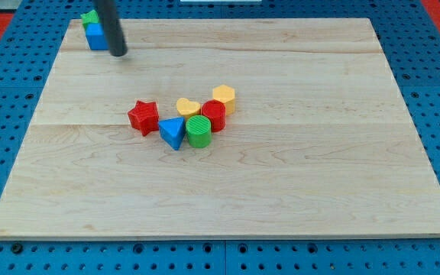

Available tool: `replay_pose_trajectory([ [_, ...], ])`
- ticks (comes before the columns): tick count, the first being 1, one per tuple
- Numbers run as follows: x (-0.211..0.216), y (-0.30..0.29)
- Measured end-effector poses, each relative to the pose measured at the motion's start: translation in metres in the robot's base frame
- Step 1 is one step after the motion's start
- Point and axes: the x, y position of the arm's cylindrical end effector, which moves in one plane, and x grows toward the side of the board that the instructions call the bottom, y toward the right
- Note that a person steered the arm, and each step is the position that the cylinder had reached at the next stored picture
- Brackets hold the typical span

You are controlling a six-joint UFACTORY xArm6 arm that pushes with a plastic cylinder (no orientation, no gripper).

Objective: Nudge the blue cube left a bit

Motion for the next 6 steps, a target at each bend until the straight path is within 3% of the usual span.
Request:
replay_pose_trajectory([
  [2, -0.04, 0.022],
  [6, -0.042, -0.014],
])
